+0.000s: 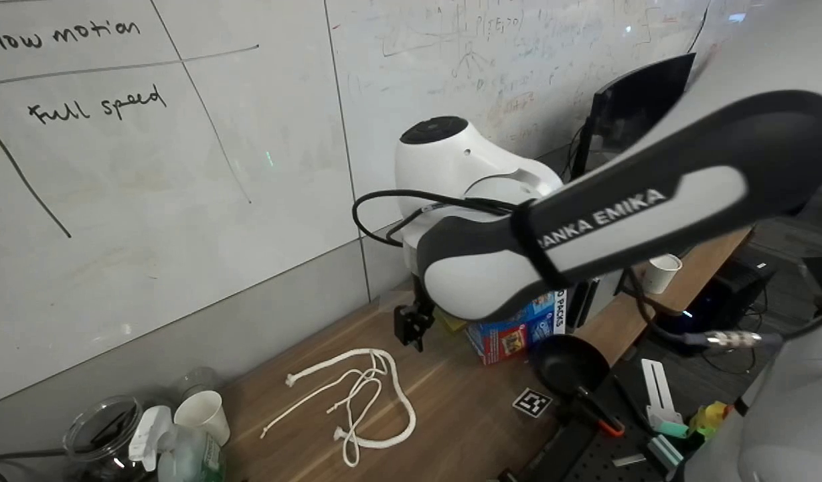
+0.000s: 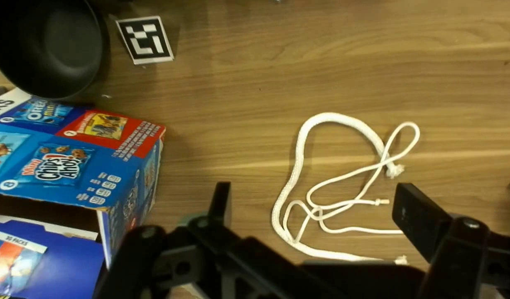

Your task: Place the white ropes inside the blue box

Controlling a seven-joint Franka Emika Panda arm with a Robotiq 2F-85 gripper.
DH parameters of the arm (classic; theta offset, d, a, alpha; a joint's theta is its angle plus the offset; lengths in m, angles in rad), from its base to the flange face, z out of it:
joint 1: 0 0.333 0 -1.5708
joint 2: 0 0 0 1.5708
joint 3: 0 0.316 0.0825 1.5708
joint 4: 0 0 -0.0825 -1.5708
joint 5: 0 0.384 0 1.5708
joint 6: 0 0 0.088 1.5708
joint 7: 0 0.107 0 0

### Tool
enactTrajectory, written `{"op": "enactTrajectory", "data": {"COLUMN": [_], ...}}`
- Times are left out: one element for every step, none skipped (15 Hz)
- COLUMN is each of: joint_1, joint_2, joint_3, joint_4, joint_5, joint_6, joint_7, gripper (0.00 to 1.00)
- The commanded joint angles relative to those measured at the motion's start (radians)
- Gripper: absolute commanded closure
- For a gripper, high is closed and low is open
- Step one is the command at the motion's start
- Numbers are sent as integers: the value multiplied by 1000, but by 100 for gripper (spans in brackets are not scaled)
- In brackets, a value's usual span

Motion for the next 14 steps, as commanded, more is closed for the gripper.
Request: {"op": "enactTrajectory", "data": {"joint_1": [-88,-94,-101,-21,-3,27,58,86,109,134,155,176,191,206], "joint_2": [262,328,393,459,524,588,650,709,768,830,886,939,992,1046], "joint_3": [15,7,6,-81,-103,-136,-167,-195,-219,-242,-264,-285,-299,-314], "joint_4": [155,202,243,288,337,390,439,492,551,609,669,727,785,841], "joint_5": [-9,16,17,3,-1,16,26,43,71,93,113,137,162,183], "joint_6": [134,151,177,197,216,236,257,273,274,284,283,273,266,258], "joint_7": [114,131,167,214,262,292,330,359,382,407,434,470,501,539], "gripper": [0,0,0,0,0,0,0,0,0,0,0,0,0,0]}}
